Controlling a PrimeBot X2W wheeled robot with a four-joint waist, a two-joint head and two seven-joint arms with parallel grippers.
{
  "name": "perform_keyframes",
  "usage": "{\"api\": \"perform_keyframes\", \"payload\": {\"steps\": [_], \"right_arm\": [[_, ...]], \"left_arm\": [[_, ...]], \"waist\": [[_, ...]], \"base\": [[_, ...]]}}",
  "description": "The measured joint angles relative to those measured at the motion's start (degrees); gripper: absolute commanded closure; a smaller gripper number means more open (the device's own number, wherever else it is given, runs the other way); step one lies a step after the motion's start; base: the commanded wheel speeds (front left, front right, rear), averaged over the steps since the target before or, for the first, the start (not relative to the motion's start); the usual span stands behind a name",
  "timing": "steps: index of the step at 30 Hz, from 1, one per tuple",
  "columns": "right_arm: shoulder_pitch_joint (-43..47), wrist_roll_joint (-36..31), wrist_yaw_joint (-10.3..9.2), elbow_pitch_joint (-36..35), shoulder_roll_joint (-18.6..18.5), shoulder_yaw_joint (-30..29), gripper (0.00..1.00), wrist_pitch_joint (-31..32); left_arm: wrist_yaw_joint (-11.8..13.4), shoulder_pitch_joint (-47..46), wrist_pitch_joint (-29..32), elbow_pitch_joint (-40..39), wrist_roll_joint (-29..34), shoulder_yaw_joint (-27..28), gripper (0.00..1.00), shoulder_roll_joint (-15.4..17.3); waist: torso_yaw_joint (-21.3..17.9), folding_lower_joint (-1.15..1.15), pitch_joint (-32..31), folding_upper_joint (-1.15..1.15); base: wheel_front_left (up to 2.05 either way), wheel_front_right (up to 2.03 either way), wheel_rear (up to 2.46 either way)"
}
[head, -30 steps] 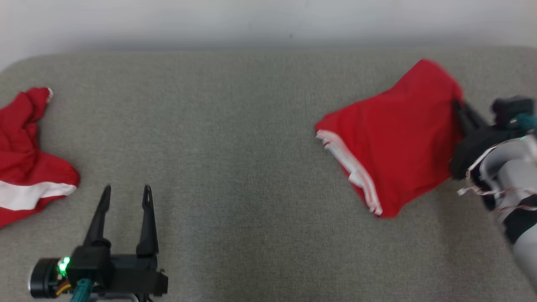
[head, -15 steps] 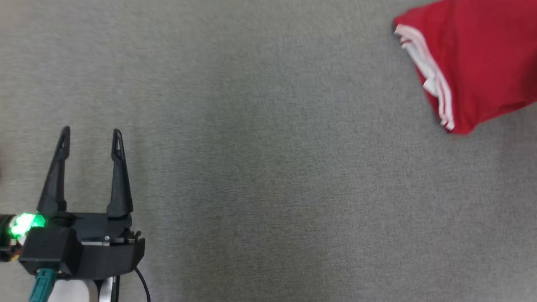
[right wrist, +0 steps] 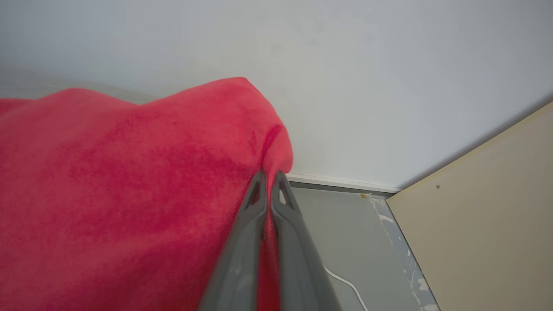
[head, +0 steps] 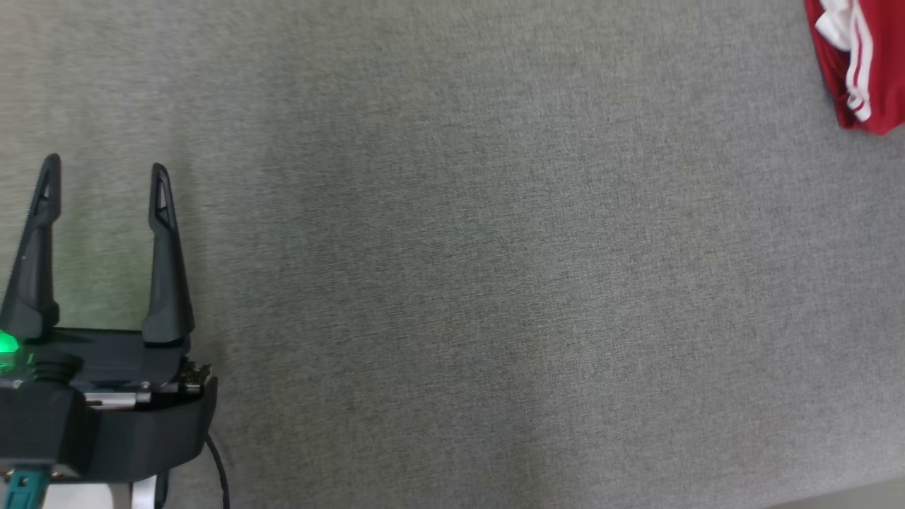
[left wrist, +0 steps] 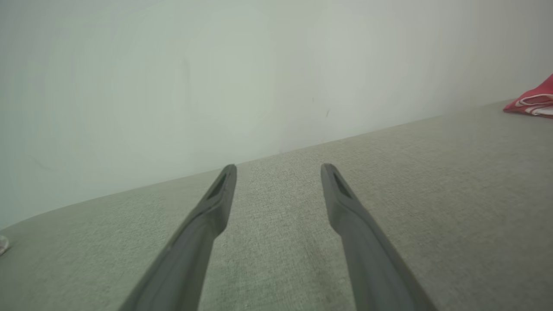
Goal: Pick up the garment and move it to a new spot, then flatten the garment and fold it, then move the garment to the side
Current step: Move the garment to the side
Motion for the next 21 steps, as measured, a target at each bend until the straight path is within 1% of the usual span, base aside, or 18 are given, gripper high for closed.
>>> {"api": "perform_keyframes", "payload": {"steps": [6,7,8,9,16,19,21], "right_arm": [[-1.88,-0.59,0.0,1.65,-0.01,-0.14,1.0,-0.46],[-2.11,-0.67,0.0,2.01,0.04,-0.21,0.93,-0.47],[-2.11,-0.67,0.0,2.01,0.04,-0.21,0.18,-0.47],[-2.34,-1.03,0.0,2.41,0.09,-0.33,0.0,-0.51],[-4.54,-4.41,0.0,4.61,0.41,-1.9,0.0,-2.15],[-4.56,-5.42,0.0,4.11,1.04,-2.72,0.0,-3.03],[-4.19,-5.27,0.0,2.94,2.13,-3.63,0.0,-3.52]], "left_arm": [[0.46,0.04,0.79,-2.08,0.14,0.44,0.0,0.79],[0.45,0.05,1.04,-2.21,0.27,0.46,0.0,0.87],[0.45,0.05,1.04,-2.21,0.27,0.46,0.0,0.87],[0.45,0.05,1.13,-2.31,0.34,0.45,0.0,0.9],[1.02,0.32,0.76,-1.18,0.4,0.43,0.0,0.8],[1.43,0.94,0.04,0.56,-0.49,0.31,0.0,0.33],[1.71,1.54,-0.53,1.89,-0.94,0.31,0.0,-0.18]], "waist": [[-1.29,-0.01,2.15,-0.01],[-1.41,-0.01,2.36,-0.01],[-1.41,-0.01,2.36,-0.01],[-1.51,-0.01,2.53,-0.01],[-1.67,-0.01,1.62,-0.01],[-1.65,-0.01,0.23,-0.01],[-1.59,-0.02,-1.09,-0.01]], "base": [[0.0,0.0,0.0],[0.0,0.0,0.0],[0.0,0.0,0.0],[0.0,0.0,0.0],[0.0,0.0,0.0],[0.0,0.0,0.0],[0.0,0.0,0.0]]}}
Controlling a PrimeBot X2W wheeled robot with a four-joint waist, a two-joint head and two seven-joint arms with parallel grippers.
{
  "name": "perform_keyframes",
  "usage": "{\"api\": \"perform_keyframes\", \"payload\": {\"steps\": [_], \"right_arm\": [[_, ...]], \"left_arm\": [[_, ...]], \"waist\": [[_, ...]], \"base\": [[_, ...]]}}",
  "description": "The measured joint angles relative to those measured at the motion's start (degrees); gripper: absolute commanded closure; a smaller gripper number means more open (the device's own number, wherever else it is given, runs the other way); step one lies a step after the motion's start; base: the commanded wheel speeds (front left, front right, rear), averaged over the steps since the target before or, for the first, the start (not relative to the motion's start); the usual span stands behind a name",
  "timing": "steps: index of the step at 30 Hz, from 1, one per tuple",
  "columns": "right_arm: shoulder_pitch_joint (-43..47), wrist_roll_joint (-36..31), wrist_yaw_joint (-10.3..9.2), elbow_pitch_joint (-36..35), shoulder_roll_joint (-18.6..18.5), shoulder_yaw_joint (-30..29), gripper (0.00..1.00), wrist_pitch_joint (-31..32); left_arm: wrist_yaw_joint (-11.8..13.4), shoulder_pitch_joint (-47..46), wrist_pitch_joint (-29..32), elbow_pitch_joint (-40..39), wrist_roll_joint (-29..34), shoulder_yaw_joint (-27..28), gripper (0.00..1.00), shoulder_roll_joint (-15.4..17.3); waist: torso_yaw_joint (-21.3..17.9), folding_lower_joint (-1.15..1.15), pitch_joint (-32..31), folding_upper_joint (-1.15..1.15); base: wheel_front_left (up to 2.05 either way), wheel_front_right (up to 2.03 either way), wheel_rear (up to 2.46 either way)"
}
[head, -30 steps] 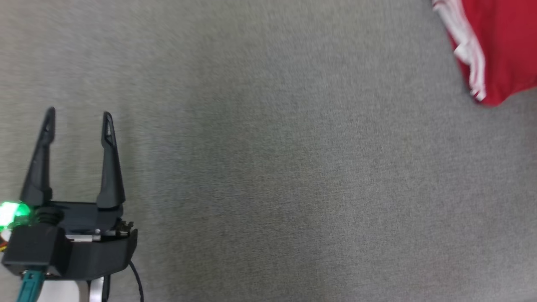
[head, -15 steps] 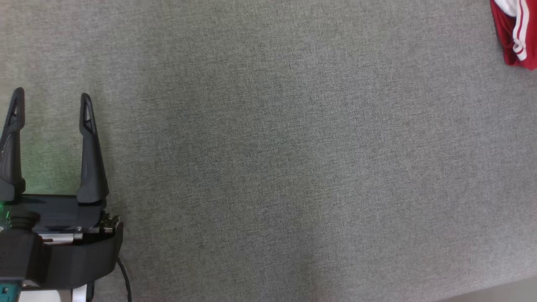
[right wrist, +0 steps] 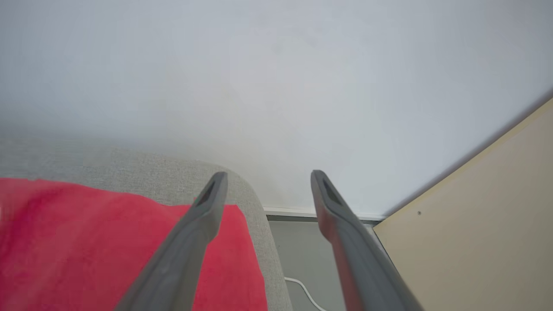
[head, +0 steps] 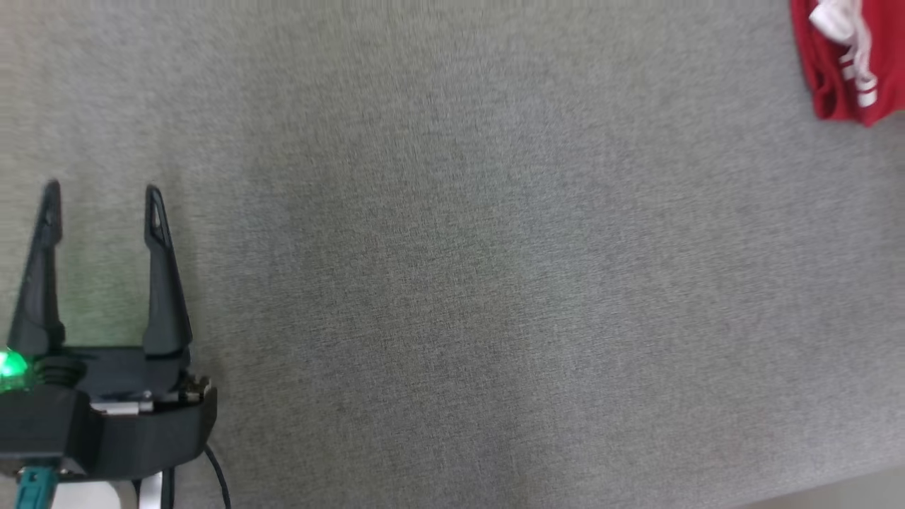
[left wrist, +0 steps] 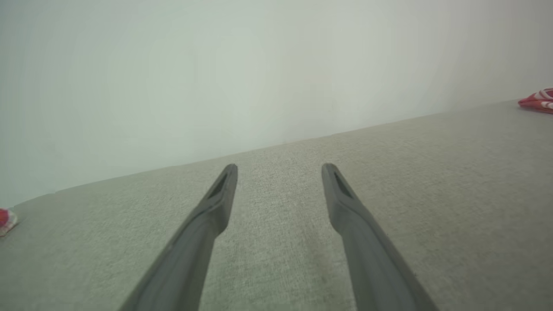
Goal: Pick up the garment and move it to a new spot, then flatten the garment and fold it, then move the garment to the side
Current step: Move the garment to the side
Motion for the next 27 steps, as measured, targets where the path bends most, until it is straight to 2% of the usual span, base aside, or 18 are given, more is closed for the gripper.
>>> {"api": "perform_keyframes", "payload": {"steps": [4,7,15,27], "right_arm": [[2.85,0.11,0.0,-4.5,1.66,-1.38,0.0,-0.25],[6.5,0.85,0.0,-10.49,2.9,-3.04,0.0,-0.38],[23.5,1.24,0.0,-24.64,7.86,-7.64,0.0,-0.47],[50.07,-2.47,0.0,-39.5,20.2,-19.25,0.0,-0.47]], "left_arm": [[0.58,2.07,-0.97,3.19,-1.26,0.48,0.0,-0.85],[0.83,4.06,-1.71,5.55,-2.1,1.08,0.0,-1.22],[1.51,9.86,-2.61,10.76,-4.46,1.97,0.0,-2.67],[1.55,15.16,-3.08,15.78,-5.76,1.69,0.0,-4.16]], "waist": [[0.24,0.0,-3.39,0.0],[0.49,-0.01,-6.44,-0.01],[1.36,-0.01,-15.59,-0.02],[3.64,-0.02,-28.23,-0.02]], "base": [[0.0,0.0,0.0],[0.0,0.0,0.0],[0.0,0.0,0.0],[0.0,0.0,0.0]]}}
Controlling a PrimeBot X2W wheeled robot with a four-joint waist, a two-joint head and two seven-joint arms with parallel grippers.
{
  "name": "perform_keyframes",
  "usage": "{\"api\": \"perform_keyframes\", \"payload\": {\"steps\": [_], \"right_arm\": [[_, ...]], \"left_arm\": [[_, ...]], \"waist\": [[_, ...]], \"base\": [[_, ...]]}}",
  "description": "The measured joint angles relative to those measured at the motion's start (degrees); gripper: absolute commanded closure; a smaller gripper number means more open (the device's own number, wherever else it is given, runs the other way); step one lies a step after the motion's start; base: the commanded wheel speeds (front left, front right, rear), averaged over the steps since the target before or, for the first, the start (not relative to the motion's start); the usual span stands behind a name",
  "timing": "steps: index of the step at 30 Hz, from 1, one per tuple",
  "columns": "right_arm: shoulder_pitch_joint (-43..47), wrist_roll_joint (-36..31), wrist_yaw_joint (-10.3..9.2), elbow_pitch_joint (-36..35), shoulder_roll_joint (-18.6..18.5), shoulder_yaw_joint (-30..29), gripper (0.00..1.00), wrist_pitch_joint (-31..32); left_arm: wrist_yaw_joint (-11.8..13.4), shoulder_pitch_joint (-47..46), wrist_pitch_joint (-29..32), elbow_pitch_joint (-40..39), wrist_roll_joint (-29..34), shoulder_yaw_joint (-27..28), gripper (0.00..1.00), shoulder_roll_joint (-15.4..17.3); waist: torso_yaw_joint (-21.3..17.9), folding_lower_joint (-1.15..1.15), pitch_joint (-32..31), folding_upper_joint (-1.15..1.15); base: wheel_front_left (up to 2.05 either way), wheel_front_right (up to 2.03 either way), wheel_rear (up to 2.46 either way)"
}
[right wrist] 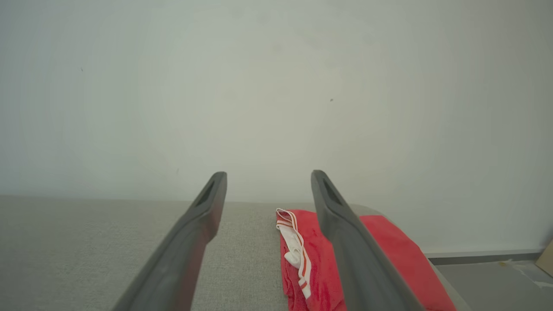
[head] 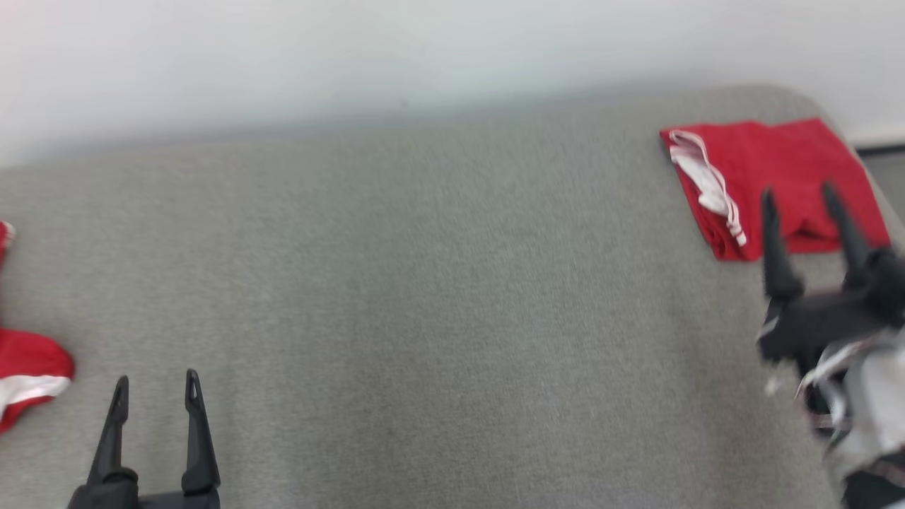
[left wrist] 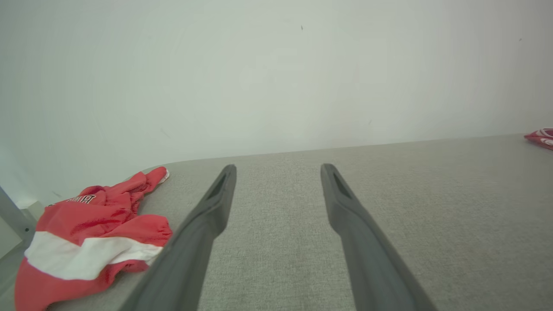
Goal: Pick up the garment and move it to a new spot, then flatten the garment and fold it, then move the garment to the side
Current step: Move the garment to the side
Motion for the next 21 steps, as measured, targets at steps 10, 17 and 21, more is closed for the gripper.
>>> {"api": "perform_keyframes", "payload": {"steps": [10,17,21], "right_arm": [[18.81,-4.22,0.0,-12.04,9.69,-6.56,0.0,1.64],[26.15,-6.21,0.0,-15.63,13.85,-8.67,0.0,2.48],[28.25,-6.91,0.0,-16.61,15.21,-9.14,0.0,2.56]], "left_arm": [[0.21,2.71,-0.1,3.03,-1.12,0.21,0.0,-0.49],[-0.16,4.09,-0.16,4.12,-1.34,0.26,0.0,0.03],[-0.3,4.61,-0.16,4.7,-1.22,0.27,0.0,1.14]], "waist": [[3.11,0.01,-7.36,0.01],[5.3,0.02,-9.58,0.01],[6.11,0.02,-10.56,0.01]], "base": [[0.0,0.0,0.0],[0.0,0.0,0.0],[0.0,0.0,0.0]]}}
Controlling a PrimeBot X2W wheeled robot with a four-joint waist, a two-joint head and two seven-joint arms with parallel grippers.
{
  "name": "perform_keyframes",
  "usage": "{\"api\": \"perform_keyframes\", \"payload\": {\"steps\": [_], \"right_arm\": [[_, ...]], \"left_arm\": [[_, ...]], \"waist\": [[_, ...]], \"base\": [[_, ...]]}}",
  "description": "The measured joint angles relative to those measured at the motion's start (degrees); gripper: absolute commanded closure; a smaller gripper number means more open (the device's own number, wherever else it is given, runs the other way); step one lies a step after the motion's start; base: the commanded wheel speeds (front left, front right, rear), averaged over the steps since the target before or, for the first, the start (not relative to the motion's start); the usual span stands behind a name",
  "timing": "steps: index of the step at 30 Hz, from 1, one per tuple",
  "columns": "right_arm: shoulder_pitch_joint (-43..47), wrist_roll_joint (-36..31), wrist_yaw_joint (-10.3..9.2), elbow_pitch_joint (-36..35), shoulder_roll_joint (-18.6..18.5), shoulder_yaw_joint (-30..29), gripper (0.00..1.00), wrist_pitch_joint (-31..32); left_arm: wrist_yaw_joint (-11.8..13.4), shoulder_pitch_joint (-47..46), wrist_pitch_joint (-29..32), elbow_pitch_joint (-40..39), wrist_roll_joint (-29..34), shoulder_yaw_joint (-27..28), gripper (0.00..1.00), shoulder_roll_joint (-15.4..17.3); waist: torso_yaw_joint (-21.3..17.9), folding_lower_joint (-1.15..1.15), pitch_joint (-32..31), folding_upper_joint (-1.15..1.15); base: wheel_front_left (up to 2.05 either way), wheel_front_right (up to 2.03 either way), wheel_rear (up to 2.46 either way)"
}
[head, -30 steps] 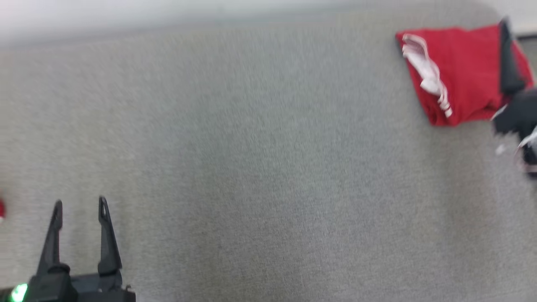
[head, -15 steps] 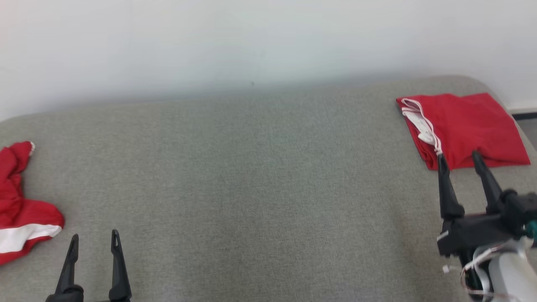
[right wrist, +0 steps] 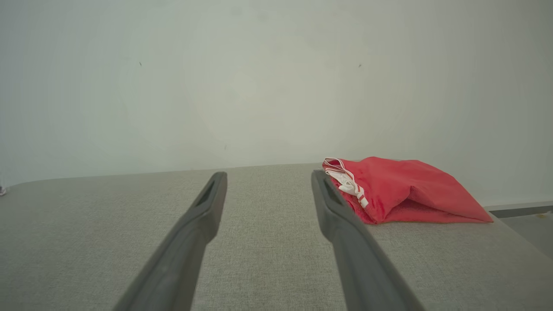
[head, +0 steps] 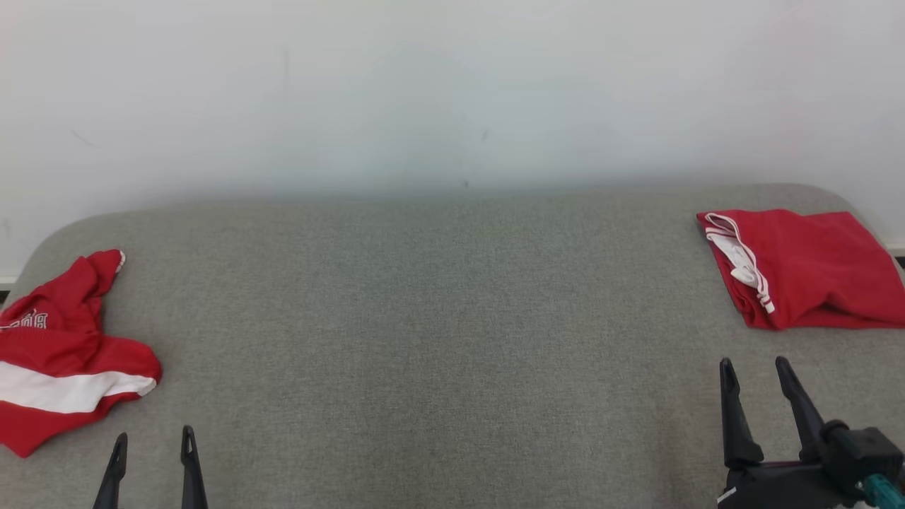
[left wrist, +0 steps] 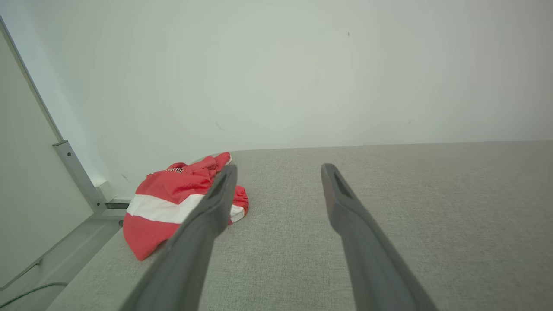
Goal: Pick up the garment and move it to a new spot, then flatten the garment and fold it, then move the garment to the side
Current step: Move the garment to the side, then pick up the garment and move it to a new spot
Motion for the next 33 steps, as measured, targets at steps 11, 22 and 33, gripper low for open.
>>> {"api": "perform_keyframes", "payload": {"steps": [11,22,33], "right_arm": [[3.77,-0.96,-0.01,-1.22,2.37,1.49,0.0,1.78],[5.05,-1.67,-0.01,-2.76,3.34,1.48,0.0,4.5],[5.54,-1.79,-0.01,-3.72,3.67,1.51,0.0,5.66]], "left_arm": [[0.35,1.11,1.59,-0.57,0.29,-0.22,0.0,1.41],[-0.26,1.33,3.8,-0.66,0.43,-1.51,0.0,2.8],[0.49,1.32,4.32,-1.04,0.7,-1.99,0.0,3.03]], "waist": [[1.29,0.0,-2.14,0.0],[1.22,0.0,-2.99,0.0],[0.98,0.01,-3.17,0.0]], "base": [[0.0,0.0,0.0],[0.0,0.0,0.0],[0.0,0.0,0.0]]}}
